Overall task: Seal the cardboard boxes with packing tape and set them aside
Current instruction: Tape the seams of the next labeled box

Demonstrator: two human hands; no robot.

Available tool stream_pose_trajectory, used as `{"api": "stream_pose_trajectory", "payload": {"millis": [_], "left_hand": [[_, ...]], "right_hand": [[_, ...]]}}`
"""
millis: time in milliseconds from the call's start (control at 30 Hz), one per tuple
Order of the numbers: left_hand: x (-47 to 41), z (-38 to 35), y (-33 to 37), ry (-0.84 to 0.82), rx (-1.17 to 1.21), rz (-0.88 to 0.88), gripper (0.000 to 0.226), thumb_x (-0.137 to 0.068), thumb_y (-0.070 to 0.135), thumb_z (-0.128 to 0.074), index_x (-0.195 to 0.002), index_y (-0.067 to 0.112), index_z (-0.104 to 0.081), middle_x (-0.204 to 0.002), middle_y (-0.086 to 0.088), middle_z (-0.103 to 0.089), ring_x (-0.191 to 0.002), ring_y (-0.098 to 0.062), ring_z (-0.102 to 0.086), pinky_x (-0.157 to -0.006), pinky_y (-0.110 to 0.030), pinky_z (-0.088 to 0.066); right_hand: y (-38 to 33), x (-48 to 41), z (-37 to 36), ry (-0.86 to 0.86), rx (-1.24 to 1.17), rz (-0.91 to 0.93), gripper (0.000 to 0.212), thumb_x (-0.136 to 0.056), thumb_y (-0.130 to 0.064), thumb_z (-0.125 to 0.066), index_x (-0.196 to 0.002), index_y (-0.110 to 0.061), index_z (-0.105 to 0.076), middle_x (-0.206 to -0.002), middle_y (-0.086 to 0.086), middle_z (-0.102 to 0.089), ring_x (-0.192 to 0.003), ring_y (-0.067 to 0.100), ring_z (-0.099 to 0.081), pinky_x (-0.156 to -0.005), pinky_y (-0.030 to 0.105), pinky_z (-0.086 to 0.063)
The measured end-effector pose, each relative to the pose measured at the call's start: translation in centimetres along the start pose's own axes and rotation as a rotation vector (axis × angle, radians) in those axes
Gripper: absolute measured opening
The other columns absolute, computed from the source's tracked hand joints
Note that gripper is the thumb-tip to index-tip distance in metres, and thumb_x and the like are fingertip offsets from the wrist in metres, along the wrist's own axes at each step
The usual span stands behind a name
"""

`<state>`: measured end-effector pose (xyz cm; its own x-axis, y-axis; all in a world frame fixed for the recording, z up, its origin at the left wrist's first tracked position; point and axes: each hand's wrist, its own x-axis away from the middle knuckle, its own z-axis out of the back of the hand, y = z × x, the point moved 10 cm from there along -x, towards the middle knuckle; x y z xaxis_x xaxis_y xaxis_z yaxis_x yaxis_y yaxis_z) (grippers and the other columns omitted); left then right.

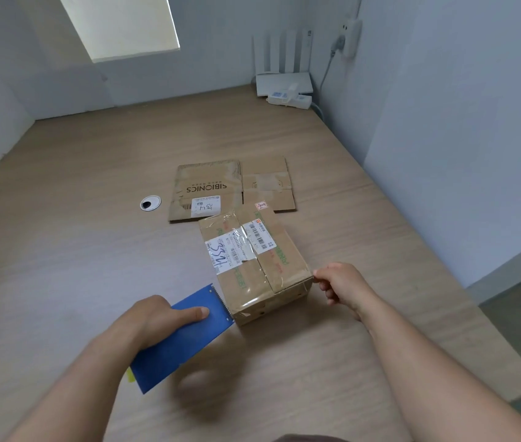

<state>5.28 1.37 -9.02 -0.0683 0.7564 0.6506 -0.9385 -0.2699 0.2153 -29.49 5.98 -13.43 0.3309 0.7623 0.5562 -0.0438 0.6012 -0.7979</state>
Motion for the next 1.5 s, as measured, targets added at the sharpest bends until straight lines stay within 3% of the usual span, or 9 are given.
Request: {"api": "stream_pose_trajectory", "payload": {"millis": [67,167,267,467,867,1067,1167,1367,1500], "left_hand": [[0.0,-0.1,0.5,0.013,-0.011,0.0,0.065,-0.068,0.075,-0.063,-0.082,0.012,-0.065,-0.084,-0.004,-0.065,-0.076,-0.018,-0.062,-0.059,-0.027,-0.039],[0.1,-0.3,1.1,0.023,-0.027,-0.008,0.063,-0.069,0.075,-0.062,-0.08,0.013,-0.063,-0.083,-0.003,-0.063,-0.076,-0.017,-0.061,-0.06,-0.027,-0.039],[0.1,-0.6,1.5,0.018,-0.02,-0.011,0.062,-0.069,0.075,-0.062,-0.08,0.014,-0.062,-0.084,-0.002,-0.062,-0.077,-0.016,-0.06,-0.061,-0.027,-0.039],[0.2,-0.6,1.3,0.013,-0.011,-0.006,0.061,-0.068,0.075,-0.062,-0.081,0.015,-0.062,-0.084,-0.002,-0.061,-0.078,-0.016,-0.06,-0.062,-0.027,-0.04],[3.6,-0.4,-2.6,-0.026,0.203,0.077,0.066,-0.071,0.07,-0.065,-0.087,0.006,-0.068,-0.086,-0.009,-0.07,-0.077,-0.023,-0.067,-0.066,-0.03,-0.043],[1.9,-0.7,1.5,0.084,-0.103,0.049,0.052,-0.081,0.069,-0.054,-0.084,0.017,-0.056,-0.087,0.002,-0.058,-0.084,-0.016,-0.058,-0.071,-0.028,-0.042],[2.6,-0.3,3.5,0.317,-0.47,-0.027,0.042,-0.092,0.055,-0.043,-0.106,0.019,-0.061,-0.108,0.001,-0.064,-0.1,-0.019,-0.061,-0.073,-0.026,-0.038],[1.2,0.3,0.1,0.452,-0.258,0.059,0.045,-0.093,0.046,-0.039,-0.114,0.008,-0.052,-0.092,-0.006,-0.064,-0.078,-0.025,-0.058,-0.066,-0.028,-0.041],[0.0,-1.0,-1.7,0.437,-0.261,0.048,0.042,-0.097,0.043,-0.037,-0.119,0.008,-0.047,-0.105,-0.008,-0.066,-0.093,-0.026,-0.063,-0.071,-0.03,-0.042]], "right_hand": [[-0.5,-0.1,0.8,0.062,0.164,-0.001,0.023,-0.089,-0.02,-0.058,-0.073,-0.005,-0.061,-0.068,0.013,-0.056,-0.056,0.026,-0.049,-0.052,0.03,-0.04],[-3.0,0.7,2.4,0.339,0.638,0.057,0.027,-0.091,-0.033,-0.053,-0.101,-0.011,-0.065,-0.109,0.013,-0.062,-0.099,0.032,-0.06,-0.079,0.034,-0.046],[-3.4,1.3,3.4,0.455,0.6,0.008,0.057,-0.09,-0.032,-0.058,-0.138,-0.012,-0.036,-0.134,0.015,-0.042,-0.119,0.034,-0.05,-0.091,0.038,-0.043],[-5.3,1.8,1.6,0.413,0.493,0.33,0.015,-0.089,-0.019,-0.057,-0.091,-0.012,-0.07,-0.097,0.01,-0.068,-0.096,0.031,-0.059,-0.075,0.033,-0.042],[-2.5,0.1,0.1,0.346,0.013,0.161,0.017,-0.078,-0.015,-0.073,-0.067,-0.017,-0.061,-0.081,0.004,-0.067,-0.077,0.021,-0.059,-0.076,0.034,-0.048],[-3.0,0.5,0.0,0.343,0.064,0.162,0.019,-0.079,-0.016,-0.073,-0.065,-0.017,-0.059,-0.078,0.004,-0.067,-0.073,0.02,-0.057,-0.071,0.032,-0.045],[-3.3,0.6,-0.1,0.349,0.11,0.183,0.018,-0.08,-0.016,-0.072,-0.067,-0.016,-0.06,-0.075,0.003,-0.064,-0.074,0.022,-0.056,-0.067,0.029,-0.039],[-4.6,1.0,-0.7,0.307,0.342,0.215,0.013,-0.085,-0.022,-0.066,-0.084,-0.01,-0.064,-0.083,0.002,-0.063,-0.082,0.024,-0.056,-0.067,0.028,-0.036],[-4.2,1.8,-2.4,0.276,0.472,0.243,0.012,-0.087,-0.029,-0.062,-0.087,-0.018,-0.058,-0.088,-0.002,-0.059,-0.084,0.021,-0.053,-0.069,0.028,-0.037]]}}
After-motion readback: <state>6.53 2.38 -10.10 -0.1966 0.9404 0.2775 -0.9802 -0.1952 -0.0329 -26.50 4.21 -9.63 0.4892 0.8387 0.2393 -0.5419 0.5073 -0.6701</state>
